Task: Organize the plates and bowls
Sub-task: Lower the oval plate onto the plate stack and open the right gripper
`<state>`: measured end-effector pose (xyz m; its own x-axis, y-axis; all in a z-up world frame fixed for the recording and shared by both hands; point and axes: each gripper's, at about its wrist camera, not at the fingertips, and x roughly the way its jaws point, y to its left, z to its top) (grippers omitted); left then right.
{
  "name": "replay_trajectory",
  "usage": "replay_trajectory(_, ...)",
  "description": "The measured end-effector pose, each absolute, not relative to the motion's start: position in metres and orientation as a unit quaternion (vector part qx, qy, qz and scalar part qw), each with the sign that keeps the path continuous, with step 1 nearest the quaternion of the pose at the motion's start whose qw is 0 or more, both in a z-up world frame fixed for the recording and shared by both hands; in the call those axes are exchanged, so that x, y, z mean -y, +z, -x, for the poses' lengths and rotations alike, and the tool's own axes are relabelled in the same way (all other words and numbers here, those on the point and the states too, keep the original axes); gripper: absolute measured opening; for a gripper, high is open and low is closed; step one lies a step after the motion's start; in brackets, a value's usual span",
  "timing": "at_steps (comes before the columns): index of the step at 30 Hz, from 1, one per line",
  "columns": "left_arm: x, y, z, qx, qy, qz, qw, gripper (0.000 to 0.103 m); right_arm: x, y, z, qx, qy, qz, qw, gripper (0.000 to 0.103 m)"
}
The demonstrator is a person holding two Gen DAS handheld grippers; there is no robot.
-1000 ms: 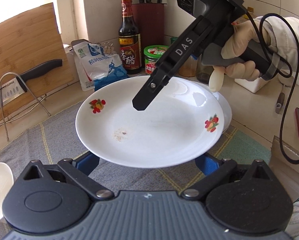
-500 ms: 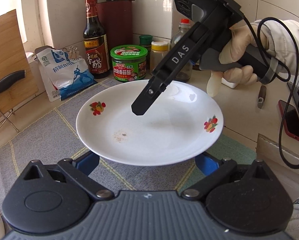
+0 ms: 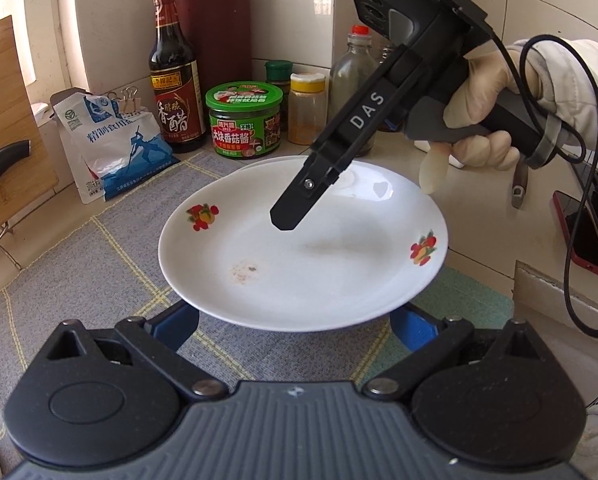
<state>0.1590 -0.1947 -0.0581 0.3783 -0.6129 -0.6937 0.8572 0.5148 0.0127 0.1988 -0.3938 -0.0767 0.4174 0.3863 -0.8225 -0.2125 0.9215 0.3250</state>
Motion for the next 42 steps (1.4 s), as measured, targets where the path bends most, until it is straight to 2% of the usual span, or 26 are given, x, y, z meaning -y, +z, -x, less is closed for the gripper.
replay_trajectory(29, 0.209, -0.067, -0.171, -0.313, -0.474, -0.197, 0.799, 0.100, 0.416, -0.074, -0.172, -0.509, 0.124, -0.095, 0.847, 0.096)
replay_trajectory(42, 0.210, -0.066, -0.169, -0.302, -0.478, -0.201, 0.800, 0.101, 0.412, -0.068, -0.159, -0.503, 0.092, -0.088, 0.855, 0.103)
